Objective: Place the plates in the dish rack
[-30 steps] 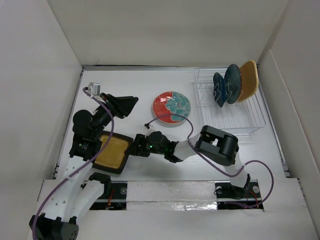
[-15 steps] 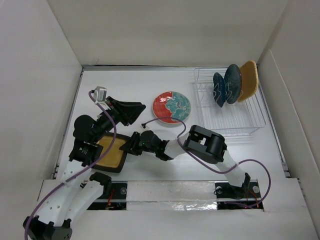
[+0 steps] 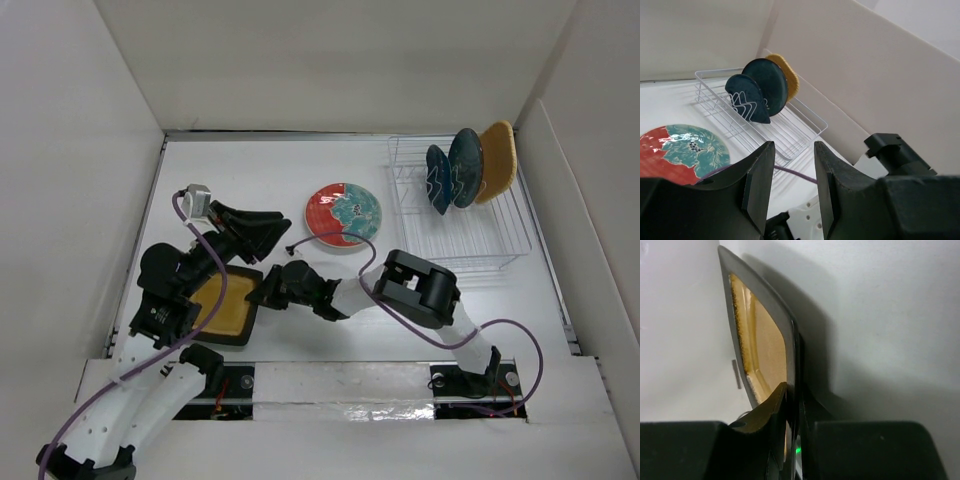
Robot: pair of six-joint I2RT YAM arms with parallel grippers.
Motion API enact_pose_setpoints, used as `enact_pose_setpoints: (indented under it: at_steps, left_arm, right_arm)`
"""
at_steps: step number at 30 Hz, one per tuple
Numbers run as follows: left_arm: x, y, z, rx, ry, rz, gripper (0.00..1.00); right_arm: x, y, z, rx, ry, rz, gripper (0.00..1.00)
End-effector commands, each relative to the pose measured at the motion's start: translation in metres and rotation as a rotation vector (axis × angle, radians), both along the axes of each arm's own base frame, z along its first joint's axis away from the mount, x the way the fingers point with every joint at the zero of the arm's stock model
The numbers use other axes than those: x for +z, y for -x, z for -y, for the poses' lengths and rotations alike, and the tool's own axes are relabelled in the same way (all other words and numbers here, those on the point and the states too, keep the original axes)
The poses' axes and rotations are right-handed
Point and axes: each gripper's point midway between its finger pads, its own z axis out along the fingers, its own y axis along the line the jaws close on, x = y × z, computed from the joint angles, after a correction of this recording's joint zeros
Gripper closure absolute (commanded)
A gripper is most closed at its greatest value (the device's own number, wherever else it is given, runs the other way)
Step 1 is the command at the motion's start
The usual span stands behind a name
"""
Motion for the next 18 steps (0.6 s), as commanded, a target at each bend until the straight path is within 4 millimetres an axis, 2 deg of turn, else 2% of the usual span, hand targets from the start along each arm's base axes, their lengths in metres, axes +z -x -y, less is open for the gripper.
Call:
enact_pose_setpoints:
  at_steps: [1,2,4,5,7,8,10,11,12,13,14,15,17,18]
  left_arm:
    - [0.030,0.008,-0.006,0.025,0.010,0.097,0.66]
    - [0.033,0.008,-0.009,0.039,0.004,0.111,0.66]
    - [0.041,0.010,-0.012,0.054,0.006,0.130,0.66]
    - [0.044,0.011,-0.013,0.058,0.009,0.138,0.66]
    - [0.052,0.014,-0.018,0.074,0.015,0.165,0.66]
    - [0.054,0.015,-0.019,0.083,0.018,0.172,0.66]
    - [0.058,0.014,-0.023,0.108,0.014,0.179,0.66]
    - [0.058,0.013,-0.024,0.114,0.013,0.178,0.66]
    - [0.058,0.013,-0.025,0.119,0.013,0.178,0.66]
    - [0.059,0.014,-0.026,0.123,0.015,0.185,0.66]
    - [0.061,0.014,-0.027,0.127,0.017,0.192,0.66]
    - [0.063,0.014,-0.029,0.140,0.016,0.196,0.66]
    - [0.064,0.013,-0.031,0.154,0.014,0.197,0.66]
    - [0.064,0.013,-0.032,0.157,0.013,0.197,0.66]
  right_arm:
    - [0.073,-0.013,0.008,-0.015,-0.059,0.237,1.00]
    - [0.088,-0.014,0.010,-0.015,-0.068,0.276,1.00]
    - [0.112,-0.030,0.022,-0.041,-0.058,0.368,1.00]
    - [0.141,-0.034,0.028,-0.056,-0.093,0.413,1.00]
    - [0.166,-0.051,0.044,-0.094,-0.108,0.472,1.00]
    - [0.185,-0.054,0.056,-0.115,-0.129,0.497,1.00]
    - [0.206,-0.069,0.074,-0.149,-0.151,0.536,1.00]
    - [0.210,-0.072,0.084,-0.164,-0.149,0.547,1.00]
    - [0.231,-0.073,0.094,-0.183,-0.174,0.576,1.00]
    - [0.239,-0.076,0.102,-0.195,-0.168,0.601,1.00]
    - [0.247,-0.086,0.115,-0.235,-0.158,0.622,1.00]
    - [0.263,-0.088,0.131,-0.271,-0.148,0.660,1.00]
    - [0.277,-0.099,0.154,-0.332,-0.116,0.701,1.00]
    - [0.280,-0.113,0.174,-0.382,-0.085,0.717,1.00]
